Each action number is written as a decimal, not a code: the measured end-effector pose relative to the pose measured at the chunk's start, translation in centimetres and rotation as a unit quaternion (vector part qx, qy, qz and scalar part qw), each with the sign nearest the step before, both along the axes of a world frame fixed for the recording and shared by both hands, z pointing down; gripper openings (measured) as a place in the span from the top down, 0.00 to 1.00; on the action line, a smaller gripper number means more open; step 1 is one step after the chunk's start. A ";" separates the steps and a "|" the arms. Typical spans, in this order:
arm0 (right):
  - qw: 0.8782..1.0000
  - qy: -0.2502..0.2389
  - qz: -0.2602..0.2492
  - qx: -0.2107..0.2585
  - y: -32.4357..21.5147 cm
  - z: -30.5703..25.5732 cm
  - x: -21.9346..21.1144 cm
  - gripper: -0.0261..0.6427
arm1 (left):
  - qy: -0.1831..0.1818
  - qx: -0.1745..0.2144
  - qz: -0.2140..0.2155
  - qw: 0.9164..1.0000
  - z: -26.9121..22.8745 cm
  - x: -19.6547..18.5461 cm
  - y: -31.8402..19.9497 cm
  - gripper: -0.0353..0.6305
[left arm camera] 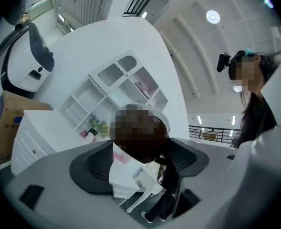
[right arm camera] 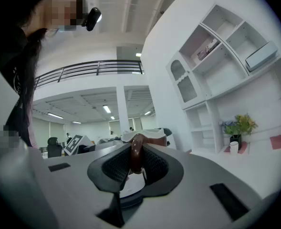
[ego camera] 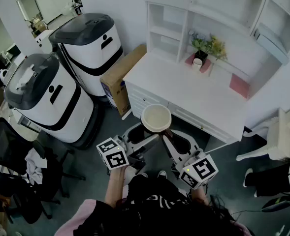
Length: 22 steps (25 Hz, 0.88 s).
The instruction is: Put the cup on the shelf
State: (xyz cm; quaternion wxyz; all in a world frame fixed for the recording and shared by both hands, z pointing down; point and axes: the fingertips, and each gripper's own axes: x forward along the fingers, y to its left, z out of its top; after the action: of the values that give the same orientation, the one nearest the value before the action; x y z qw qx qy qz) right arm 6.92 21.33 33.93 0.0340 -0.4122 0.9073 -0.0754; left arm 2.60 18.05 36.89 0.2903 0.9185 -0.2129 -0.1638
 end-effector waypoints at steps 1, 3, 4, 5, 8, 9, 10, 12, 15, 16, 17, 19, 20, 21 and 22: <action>1.000 0.000 0.000 0.001 -0.1 0.0 0.2 0.84 | -0.001 0.001 0.001 1.000 0.0 0.2 -0.1 0.40; 1.000 -0.001 0.001 0.002 -0.3 0.0 0.5 0.84 | -0.002 0.001 0.003 1.000 -0.1 0.5 -0.3 0.40; 1.000 -0.001 0.001 0.002 -0.4 0.0 0.7 0.84 | -0.003 0.001 0.003 1.000 -0.1 0.7 -0.4 0.40; 1.000 -0.002 0.002 0.002 -0.5 0.1 0.8 0.84 | -0.004 0.001 0.004 1.000 0.0 0.9 -0.5 0.40; 1.000 -0.003 0.003 0.001 -1.0 0.2 1.5 0.84 | -0.006 -0.002 0.006 1.000 0.1 1.6 -1.1 0.40; 1.000 -0.003 0.004 0.001 -1.2 0.2 1.8 0.84 | -0.007 -0.002 0.006 1.000 0.1 1.9 -1.2 0.40; 1.000 -0.004 0.004 0.000 -1.4 0.2 2.1 0.84 | -0.007 -0.003 0.007 1.000 0.1 2.2 -1.4 0.40; 1.000 -0.005 0.006 0.000 -1.7 0.3 2.8 0.84 | -0.009 -0.005 0.008 1.000 0.2 2.8 -1.8 0.40; 1.000 -0.004 0.005 -0.001 -2.3 0.5 3.7 0.84 | -0.011 -0.006 0.008 1.000 0.4 3.7 -2.4 0.40; 1.000 -0.004 0.005 -0.001 -2.6 0.5 4.0 0.84 | -0.011 -0.006 0.008 1.000 0.4 4.0 -2.6 0.40; 1.000 -0.003 0.004 -0.002 -2.8 0.6 4.3 0.84 | -0.012 -0.007 0.007 1.000 0.5 4.3 -2.8 0.40; 1.000 -0.002 0.001 -0.003 -3.3 0.8 4.9 0.84 | -0.013 -0.008 0.006 1.000 0.7 4.9 -3.3 0.40; 1.000 -0.001 0.000 -0.004 -3.5 0.9 5.2 0.84 | -0.013 -0.008 0.005 1.000 0.7 5.2 -3.5 0.40; 1.000 0.000 -0.002 -0.004 -3.7 0.9 5.5 0.84 | -0.013 -0.009 0.004 1.000 0.8 5.5 -3.7 0.40; 1.000 0.001 -0.004 -0.004 -3.9 1.0 5.8 0.84 | -0.012 -0.009 0.002 1.000 0.8 5.9 -3.9 0.40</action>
State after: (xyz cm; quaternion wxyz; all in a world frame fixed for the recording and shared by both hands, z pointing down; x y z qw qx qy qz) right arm 12.73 17.40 34.90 0.0316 -0.4091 0.9085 -0.0787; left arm 8.46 14.17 37.72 0.2967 0.9181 -0.2156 -0.1500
